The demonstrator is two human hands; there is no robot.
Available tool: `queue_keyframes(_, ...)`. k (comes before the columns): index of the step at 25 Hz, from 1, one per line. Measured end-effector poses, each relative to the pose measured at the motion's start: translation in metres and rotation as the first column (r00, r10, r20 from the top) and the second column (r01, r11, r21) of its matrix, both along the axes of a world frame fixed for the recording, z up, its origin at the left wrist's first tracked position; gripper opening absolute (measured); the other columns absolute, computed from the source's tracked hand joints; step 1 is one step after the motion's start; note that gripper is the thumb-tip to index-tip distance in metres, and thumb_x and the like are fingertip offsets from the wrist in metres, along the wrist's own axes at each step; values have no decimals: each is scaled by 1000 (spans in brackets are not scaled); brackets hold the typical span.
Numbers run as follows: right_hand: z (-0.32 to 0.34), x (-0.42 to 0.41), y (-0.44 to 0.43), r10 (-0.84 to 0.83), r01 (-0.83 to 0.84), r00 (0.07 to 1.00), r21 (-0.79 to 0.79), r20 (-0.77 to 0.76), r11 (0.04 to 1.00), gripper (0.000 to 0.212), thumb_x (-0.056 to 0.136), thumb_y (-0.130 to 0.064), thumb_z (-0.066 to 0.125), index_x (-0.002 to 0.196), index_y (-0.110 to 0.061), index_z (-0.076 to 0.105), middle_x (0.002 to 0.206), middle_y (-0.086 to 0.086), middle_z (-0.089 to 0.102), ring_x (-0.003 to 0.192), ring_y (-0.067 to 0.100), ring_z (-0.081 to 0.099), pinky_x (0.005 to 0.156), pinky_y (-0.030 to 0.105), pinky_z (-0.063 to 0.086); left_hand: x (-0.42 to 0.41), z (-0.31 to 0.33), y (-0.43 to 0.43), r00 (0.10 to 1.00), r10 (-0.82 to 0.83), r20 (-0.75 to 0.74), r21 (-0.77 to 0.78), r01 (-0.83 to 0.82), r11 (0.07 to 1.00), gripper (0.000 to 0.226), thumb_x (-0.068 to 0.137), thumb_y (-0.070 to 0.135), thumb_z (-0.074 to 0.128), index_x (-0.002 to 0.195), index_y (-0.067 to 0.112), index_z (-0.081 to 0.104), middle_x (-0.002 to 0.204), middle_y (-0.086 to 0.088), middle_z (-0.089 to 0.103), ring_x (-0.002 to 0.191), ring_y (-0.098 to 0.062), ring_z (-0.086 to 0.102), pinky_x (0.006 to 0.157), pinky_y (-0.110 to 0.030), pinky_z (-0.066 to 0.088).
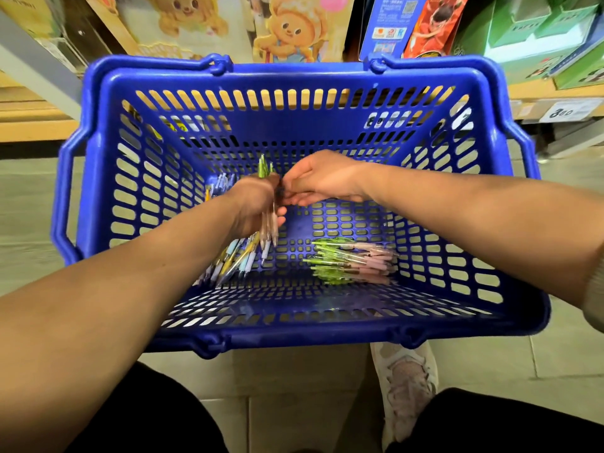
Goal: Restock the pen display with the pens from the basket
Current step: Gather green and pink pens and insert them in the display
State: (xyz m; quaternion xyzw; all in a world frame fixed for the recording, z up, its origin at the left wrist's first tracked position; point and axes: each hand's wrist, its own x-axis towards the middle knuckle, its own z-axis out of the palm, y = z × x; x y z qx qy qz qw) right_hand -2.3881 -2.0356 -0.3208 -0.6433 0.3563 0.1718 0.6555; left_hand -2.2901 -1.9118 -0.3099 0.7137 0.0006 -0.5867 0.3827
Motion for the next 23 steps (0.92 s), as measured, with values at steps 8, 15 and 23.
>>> queue_keyframes(8,-25,-55,16,570,-947,320,-229,-757,227,25,100,-22,58,120,-8,63,112,6,65,95,19,61,87,28,55,-1,6,-2,995,-79,-68,-51,75,996,26,104,34,55,109,9,50,70,-1,47,55,-15,49,55,-32,52)
queue_keyframes(15,-20,-49,17,462,-803,584,-396,-667,445,13,98,-11,53,100,-7,65,92,6,62,77,19,62,76,29,58,-4,8,1,999,-21,-31,-42,20,999,19,109,21,45,103,7,56,75,-7,63,62,-19,64,56,-34,62)
queue_keyframes(23,-7,0,29,70,-68,998,-369,-10,927,10,84,-27,81,86,-22,73,78,-4,78,70,9,75,70,24,61,0,5,3,999,25,23,-61,-23,998,43,110,30,42,124,-9,50,102,-26,64,83,-40,67,90,-63,56)
